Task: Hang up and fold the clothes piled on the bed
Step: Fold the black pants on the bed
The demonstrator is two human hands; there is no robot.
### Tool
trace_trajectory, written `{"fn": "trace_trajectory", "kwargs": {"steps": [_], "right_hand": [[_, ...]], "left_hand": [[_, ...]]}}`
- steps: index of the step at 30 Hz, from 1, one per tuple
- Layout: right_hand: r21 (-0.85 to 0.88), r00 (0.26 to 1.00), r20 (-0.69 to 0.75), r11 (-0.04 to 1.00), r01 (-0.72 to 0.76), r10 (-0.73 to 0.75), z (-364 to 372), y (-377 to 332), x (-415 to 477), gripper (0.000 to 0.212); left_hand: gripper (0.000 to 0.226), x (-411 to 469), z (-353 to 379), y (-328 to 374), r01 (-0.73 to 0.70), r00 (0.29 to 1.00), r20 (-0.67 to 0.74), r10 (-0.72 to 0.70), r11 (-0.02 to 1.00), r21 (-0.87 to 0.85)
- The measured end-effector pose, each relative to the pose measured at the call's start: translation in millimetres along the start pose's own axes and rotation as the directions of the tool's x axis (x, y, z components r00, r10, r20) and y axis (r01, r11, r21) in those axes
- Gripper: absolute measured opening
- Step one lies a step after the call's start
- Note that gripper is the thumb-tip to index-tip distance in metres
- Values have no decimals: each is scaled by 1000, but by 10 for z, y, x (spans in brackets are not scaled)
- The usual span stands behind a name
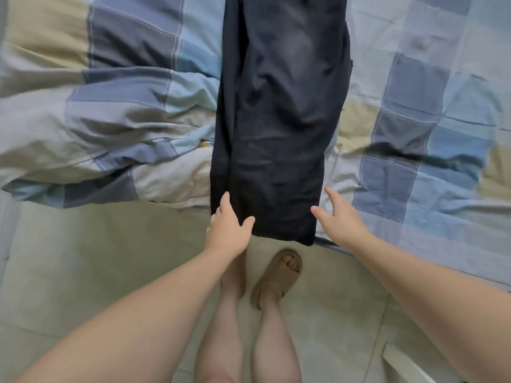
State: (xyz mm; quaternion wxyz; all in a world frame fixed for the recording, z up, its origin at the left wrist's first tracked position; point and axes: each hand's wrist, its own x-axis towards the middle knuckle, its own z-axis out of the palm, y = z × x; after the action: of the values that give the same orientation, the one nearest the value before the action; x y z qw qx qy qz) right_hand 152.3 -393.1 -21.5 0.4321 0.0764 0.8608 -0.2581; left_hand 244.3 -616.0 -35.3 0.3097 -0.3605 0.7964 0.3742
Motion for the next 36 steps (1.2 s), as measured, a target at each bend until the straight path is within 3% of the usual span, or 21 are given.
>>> {"fn": "trace_trajectory", "kwargs": {"steps": [4, 7, 10, 15, 21, 26, 29, 31, 33, 36], "right_hand": [[75, 1000, -22, 997, 23, -21, 230, 267, 247, 68], [151, 994, -107, 988, 22, -6, 399, 381, 410, 51], [372, 990, -114, 928, -34, 83, 531, 417, 484, 26], [555, 987, -92, 830, -60, 132, 756, 402, 404, 12], [472, 997, -75, 881, 17, 21, 999, 234, 229, 7], [338, 991, -101, 940, -50, 89, 1068, 123, 300, 14], [360, 978, -177, 932, -42, 113, 1119, 186, 301, 50], [467, 985, -120, 882, -52, 122, 1140, 238, 292, 52], [562, 994, 21, 821, -100, 107, 1141, 277, 304, 36], [605, 987, 141, 783, -148, 77, 1107, 310, 278, 26]], "left_hand": [[78, 199, 214, -55, 5, 981, -191, -29, 992, -122], [56, 375, 304, -82, -30, 955, -294, -28, 981, -193], [39, 457, 315, -108, -86, 969, -246, -1, 937, -339], [19, 376, 228, -176, -159, 973, -218, 74, 900, -405], [39, 206, 74, -483, -176, 931, -361, 44, 923, -341], [31, 463, 25, -572, -95, 922, -386, 30, 984, -151], [25, 559, 71, -652, -72, 938, -344, 27, 990, -118], [27, 582, 85, -715, -78, 958, -285, 24, 981, -176], [31, 567, 94, -765, -73, 976, -215, 15, 961, -266], [53, 455, 103, -811, -67, 989, -149, 15, 935, -348]]}}
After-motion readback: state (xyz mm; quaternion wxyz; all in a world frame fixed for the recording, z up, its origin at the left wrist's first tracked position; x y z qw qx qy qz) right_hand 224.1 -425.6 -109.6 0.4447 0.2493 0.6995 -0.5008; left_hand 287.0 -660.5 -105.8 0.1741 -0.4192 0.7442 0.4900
